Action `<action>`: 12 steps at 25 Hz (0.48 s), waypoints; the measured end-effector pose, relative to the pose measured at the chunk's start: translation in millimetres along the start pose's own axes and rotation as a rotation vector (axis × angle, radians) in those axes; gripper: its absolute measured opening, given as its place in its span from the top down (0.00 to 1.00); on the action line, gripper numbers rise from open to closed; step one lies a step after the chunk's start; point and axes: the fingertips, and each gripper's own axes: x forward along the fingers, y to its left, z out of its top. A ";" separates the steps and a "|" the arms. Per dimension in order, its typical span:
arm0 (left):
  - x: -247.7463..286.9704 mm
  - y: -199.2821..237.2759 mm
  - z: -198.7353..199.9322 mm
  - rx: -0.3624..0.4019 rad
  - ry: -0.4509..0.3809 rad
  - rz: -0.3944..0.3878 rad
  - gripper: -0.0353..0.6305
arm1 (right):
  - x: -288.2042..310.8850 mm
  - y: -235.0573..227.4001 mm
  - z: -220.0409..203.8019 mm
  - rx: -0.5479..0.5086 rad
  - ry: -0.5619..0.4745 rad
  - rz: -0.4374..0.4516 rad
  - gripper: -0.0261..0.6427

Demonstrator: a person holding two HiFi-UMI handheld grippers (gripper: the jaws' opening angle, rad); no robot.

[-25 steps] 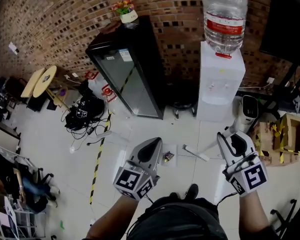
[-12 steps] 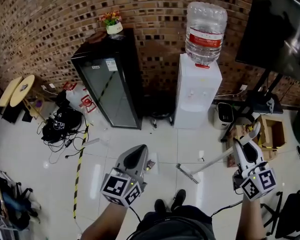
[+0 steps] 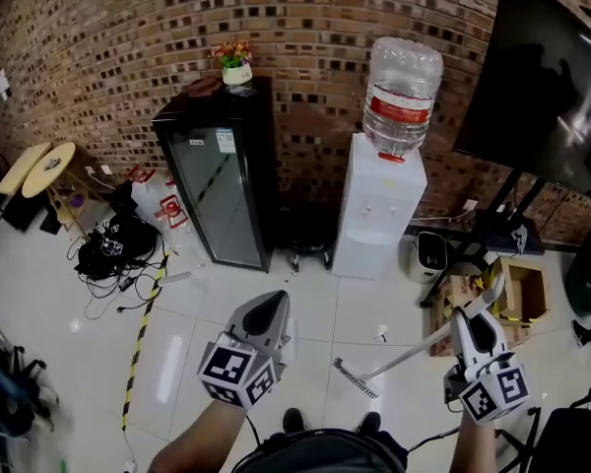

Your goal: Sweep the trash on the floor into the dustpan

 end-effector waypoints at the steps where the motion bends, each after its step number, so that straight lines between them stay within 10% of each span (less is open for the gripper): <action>1: 1.4 -7.8 1.8 -0.001 -0.006 0.008 0.94 | -5.9 -4.3 3.4 0.005 -0.007 0.013 0.79; 12: 16.5 -110.0 41.6 0.088 -0.084 0.076 0.94 | -46.9 -72.4 38.0 0.044 -0.055 0.119 0.79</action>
